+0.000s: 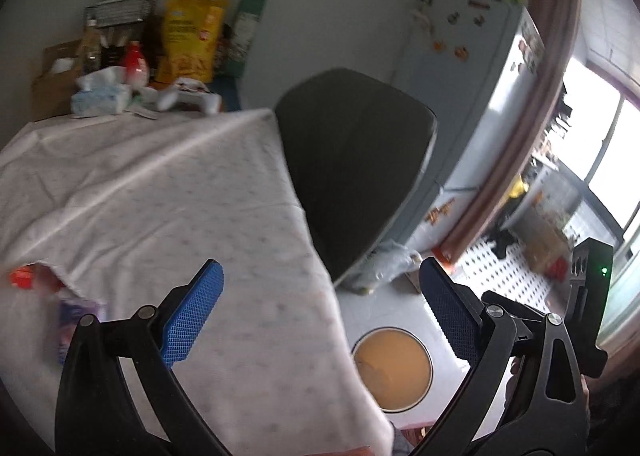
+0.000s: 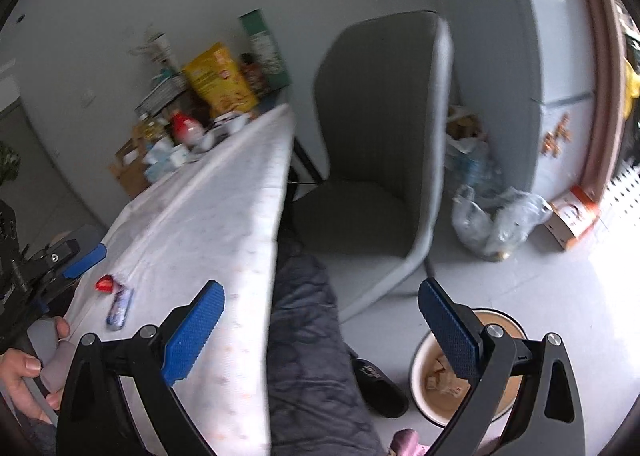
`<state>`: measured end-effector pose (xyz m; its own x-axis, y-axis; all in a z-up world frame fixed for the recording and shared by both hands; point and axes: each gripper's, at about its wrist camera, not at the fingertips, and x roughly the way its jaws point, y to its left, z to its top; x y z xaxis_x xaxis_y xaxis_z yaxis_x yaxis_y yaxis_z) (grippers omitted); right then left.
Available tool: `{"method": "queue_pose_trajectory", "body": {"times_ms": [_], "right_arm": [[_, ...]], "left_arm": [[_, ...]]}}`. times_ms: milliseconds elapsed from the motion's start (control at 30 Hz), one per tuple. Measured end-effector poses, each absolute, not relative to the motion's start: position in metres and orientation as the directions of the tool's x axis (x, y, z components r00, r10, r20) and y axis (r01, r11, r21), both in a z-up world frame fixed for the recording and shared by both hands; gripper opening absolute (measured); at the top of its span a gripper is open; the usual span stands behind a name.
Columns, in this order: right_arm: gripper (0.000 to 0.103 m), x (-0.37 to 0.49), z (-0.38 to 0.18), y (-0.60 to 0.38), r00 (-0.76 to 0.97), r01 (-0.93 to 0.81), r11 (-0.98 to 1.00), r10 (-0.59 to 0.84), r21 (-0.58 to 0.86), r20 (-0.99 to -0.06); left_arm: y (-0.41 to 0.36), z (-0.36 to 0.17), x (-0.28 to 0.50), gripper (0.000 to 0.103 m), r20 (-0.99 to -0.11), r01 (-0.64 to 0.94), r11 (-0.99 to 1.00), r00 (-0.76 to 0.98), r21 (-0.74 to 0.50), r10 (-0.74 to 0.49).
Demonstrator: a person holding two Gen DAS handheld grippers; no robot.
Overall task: Collect trash
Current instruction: 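Move both tools back over the remaining wrappers on the table, then grasp the blue printed wrapper with the right gripper while the left gripper grasps the red-white paper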
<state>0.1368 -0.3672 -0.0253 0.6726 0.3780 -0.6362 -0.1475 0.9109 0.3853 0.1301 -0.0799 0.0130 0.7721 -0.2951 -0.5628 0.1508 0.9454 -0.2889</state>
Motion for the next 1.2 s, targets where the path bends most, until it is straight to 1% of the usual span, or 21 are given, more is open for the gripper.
{"method": "queue_pose_trajectory", "body": {"times_ms": [267, 467, 600, 733, 867, 900, 967, 1033, 1200], "right_arm": [[0.095, 0.139, -0.006, -0.300, 0.639, -0.279, 0.891, 0.450, 0.357, -0.624], [0.095, 0.140, -0.003, -0.256, 0.600, -0.346, 0.866, 0.500, 0.362, -0.625], [0.095, 0.137, 0.001, -0.217, 0.573, -0.400, 0.855, 0.515, 0.330, -0.638], [0.095, 0.139, 0.000, -0.182, 0.513, -0.445, 0.821, 0.561, 0.358, -0.650], [0.095, 0.138, -0.005, -0.145, 0.467, -0.486, 0.798, 0.581, 0.355, -0.666], [0.094, 0.136, -0.007, -0.138, 0.457, -0.495, 0.794, 0.584, 0.354, -0.671], [0.089, 0.135, -0.013, -0.119, 0.426, -0.513, 0.784, 0.586, 0.349, -0.689], [0.079, 0.134, -0.020, -0.102, 0.395, -0.528, 0.775, 0.585, 0.346, -0.708], [0.071, 0.132, -0.035, -0.064, 0.326, -0.561, 0.750, 0.590, 0.351, -0.738]], "left_arm": [[-0.017, 0.018, 0.108, 0.097, -0.530, 0.044, 0.950, 0.822, -0.308, -0.210], [0.026, 0.018, 0.091, 0.097, -0.516, -0.040, 0.946, 0.845, -0.322, -0.140], [0.047, 0.018, 0.081, 0.097, -0.516, -0.092, 0.944, 0.852, -0.316, -0.089], [0.075, 0.017, 0.072, 0.097, -0.522, -0.152, 0.932, 0.852, -0.329, -0.045], [0.100, 0.014, 0.060, 0.097, -0.521, -0.200, 0.923, 0.854, -0.330, -0.001], [0.105, 0.013, 0.058, 0.097, -0.523, -0.211, 0.921, 0.852, -0.328, 0.009], [0.120, 0.008, 0.052, 0.097, -0.530, -0.239, 0.910, 0.847, -0.339, 0.024], [0.133, 0.004, 0.048, 0.097, -0.536, -0.260, 0.898, 0.844, -0.355, 0.032], [0.159, -0.005, 0.037, 0.097, -0.550, -0.308, 0.876, 0.833, -0.370, 0.060]]}}
